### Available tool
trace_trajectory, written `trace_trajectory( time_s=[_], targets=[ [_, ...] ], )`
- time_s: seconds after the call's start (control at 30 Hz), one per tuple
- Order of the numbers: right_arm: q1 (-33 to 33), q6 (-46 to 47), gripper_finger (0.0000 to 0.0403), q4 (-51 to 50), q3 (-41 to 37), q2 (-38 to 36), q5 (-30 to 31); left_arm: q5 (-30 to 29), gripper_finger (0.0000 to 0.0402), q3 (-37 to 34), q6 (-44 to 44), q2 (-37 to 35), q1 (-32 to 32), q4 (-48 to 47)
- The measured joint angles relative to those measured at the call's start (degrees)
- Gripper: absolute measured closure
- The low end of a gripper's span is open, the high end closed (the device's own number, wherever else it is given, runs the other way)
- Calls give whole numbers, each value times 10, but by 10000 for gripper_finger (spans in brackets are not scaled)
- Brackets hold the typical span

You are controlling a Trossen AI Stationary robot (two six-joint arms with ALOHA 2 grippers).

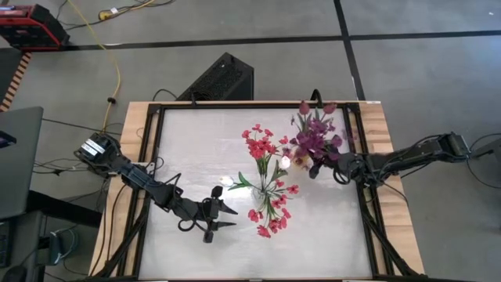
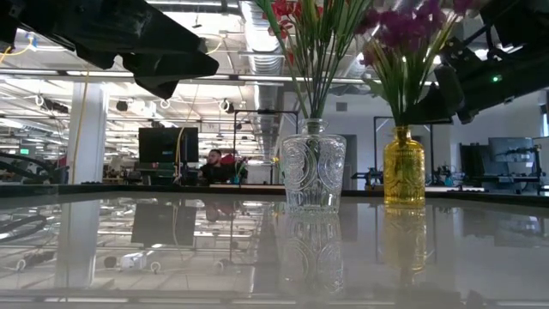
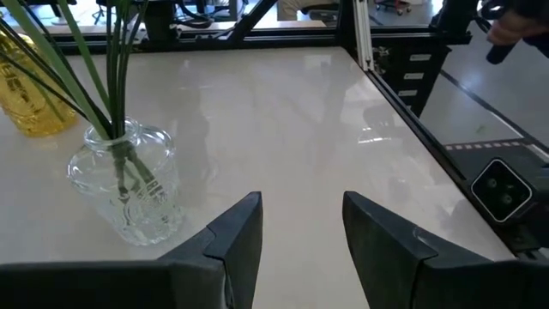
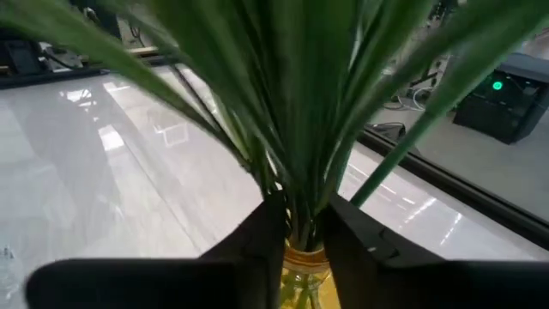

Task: Sort flowers into vase by color
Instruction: Put the purple flowers into the yellow vase, then return to Home Position

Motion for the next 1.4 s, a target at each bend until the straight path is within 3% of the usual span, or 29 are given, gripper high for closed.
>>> trace_trajectory(
  time_s=[0.23,0.53,0.73,1.07,1.23,1.4],
  targets=[
    [0,24,229,-91,44,0,-27,0,251,0,-7,0,0,0],
    [0,73,156,-373,155,0,-109,-1,251,0,-7,0,5,0],
    [0,75,153,-502,221,0,-136,-1,251,0,-6,0,22,-4],
    [0,49,154,-568,290,0,-140,13,251,0,-6,0,46,-5],
    [1,61,154,-624,333,-1,-186,22,251,0,4,0,53,-9],
    [2,70,154,-639,335,-6,-309,29,251,0,34,0,66,-11]
  ],
)
